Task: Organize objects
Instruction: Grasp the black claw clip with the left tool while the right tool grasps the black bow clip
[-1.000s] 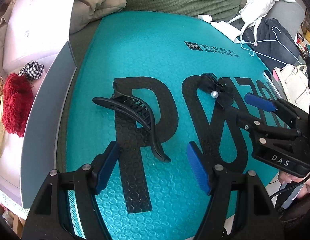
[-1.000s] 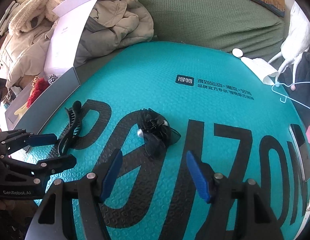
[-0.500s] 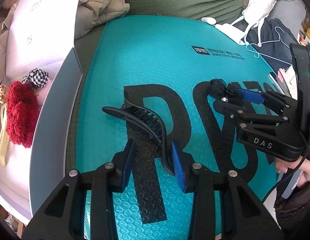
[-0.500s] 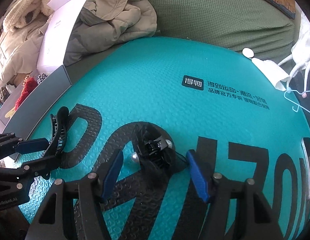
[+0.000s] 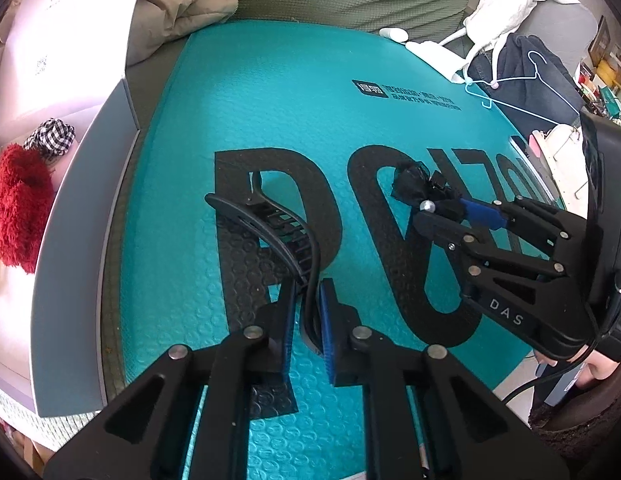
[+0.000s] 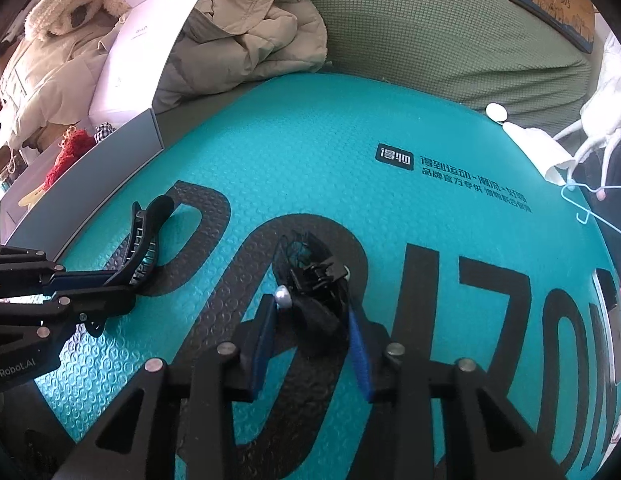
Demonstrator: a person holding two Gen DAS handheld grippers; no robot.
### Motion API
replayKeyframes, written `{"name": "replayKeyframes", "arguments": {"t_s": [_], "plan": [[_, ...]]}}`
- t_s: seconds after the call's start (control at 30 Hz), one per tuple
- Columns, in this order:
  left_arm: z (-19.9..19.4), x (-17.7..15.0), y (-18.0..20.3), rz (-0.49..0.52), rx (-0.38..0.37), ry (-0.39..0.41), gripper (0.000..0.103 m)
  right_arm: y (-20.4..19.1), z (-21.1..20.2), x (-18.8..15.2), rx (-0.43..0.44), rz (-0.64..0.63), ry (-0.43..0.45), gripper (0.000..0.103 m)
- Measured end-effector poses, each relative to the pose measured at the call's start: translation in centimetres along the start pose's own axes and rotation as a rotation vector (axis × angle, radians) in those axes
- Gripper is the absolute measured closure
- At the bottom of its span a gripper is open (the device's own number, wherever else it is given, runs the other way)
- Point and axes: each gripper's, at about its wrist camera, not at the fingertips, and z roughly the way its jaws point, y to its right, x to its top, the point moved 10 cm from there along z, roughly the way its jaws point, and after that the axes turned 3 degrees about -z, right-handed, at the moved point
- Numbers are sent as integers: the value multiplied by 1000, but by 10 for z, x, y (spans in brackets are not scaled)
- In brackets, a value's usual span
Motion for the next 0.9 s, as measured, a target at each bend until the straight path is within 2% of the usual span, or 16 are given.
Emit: {"name": "replayKeyframes", "arguments": {"t_s": [0.27,0.5,0.57,0.6,0.63,0.7,0.77,0.83,0.9], "plan": [[-13,-25,15,26,-24,-18,92,4,-24,-28,-16,24,-24,68],[-22,-40,19,17,-38,-22,92,3,-43,-44,6,49,-20,68],[-23,-40,17,10,-28,-13,91,3,-43,-45,0,50,-25,65],[-23,-40,16,9,-19,-10,91,3,-42,-46,-1,51,-30,60],[-22,-39,16,9,-13,-7,89,3,-41,-47,-3,52,-32,56],[-22,-35,14,13,6,0,81,4,-40,-46,-12,57,-24,39],[-21,-30,12,21,34,14,59,5,-39,-43,-20,55,-8,33],[-19,-24,11,28,62,30,49,7,-36,-41,-36,50,-5,31],[-17,-20,10,40,63,37,49,9,-32,-39,-44,49,-4,31]]}}
